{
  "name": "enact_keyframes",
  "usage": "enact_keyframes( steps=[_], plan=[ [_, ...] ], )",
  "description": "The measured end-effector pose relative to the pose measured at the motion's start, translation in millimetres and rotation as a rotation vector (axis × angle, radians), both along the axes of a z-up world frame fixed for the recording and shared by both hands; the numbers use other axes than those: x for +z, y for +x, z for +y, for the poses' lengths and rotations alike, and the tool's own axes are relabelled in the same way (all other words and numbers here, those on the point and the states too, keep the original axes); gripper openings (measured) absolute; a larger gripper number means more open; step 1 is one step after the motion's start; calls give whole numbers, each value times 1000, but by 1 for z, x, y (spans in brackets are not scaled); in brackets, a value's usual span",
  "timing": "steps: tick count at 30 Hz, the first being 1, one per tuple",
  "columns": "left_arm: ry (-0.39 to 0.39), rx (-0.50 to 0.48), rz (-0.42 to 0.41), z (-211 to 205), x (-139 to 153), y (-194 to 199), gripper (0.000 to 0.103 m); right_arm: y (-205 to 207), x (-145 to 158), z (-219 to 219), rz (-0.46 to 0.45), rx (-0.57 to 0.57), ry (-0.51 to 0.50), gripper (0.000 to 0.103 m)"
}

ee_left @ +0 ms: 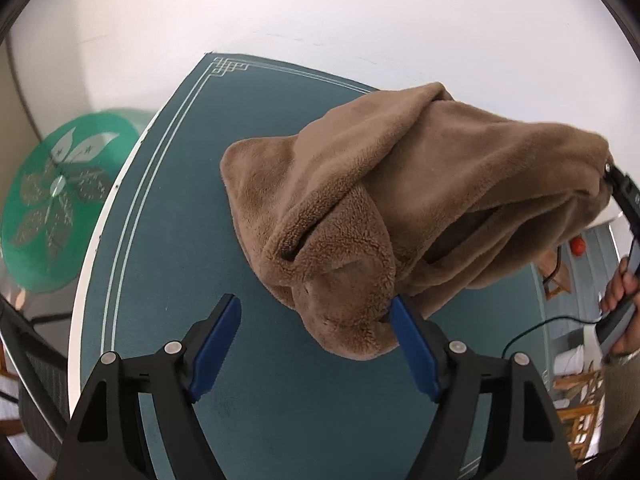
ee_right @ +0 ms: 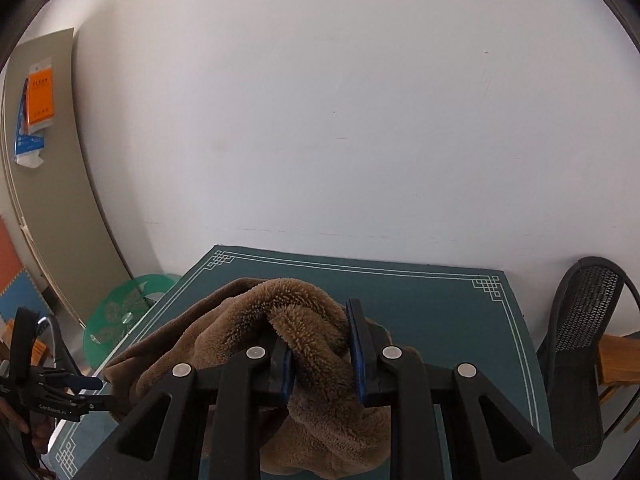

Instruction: Fold clothes

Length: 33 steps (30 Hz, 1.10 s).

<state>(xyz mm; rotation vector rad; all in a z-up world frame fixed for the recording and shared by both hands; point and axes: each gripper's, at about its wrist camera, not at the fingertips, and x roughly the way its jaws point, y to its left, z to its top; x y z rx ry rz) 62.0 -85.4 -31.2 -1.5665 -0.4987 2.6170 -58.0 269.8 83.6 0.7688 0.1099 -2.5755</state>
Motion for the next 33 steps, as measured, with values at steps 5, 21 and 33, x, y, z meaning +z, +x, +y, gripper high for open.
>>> enact_keyframes(
  steps=[5,21,33],
  plan=[
    [41,-13,-42,-5,-11,-14,82,-2,-9,-2,-2,2,-4,23],
    [310,88,-126,-9,-29,-75,60,-10,-31,6,-52,-71,9,24],
    [227,207,145,-18,84,-51,24,-1,10,58,138,-248,-17,7]
  ],
)
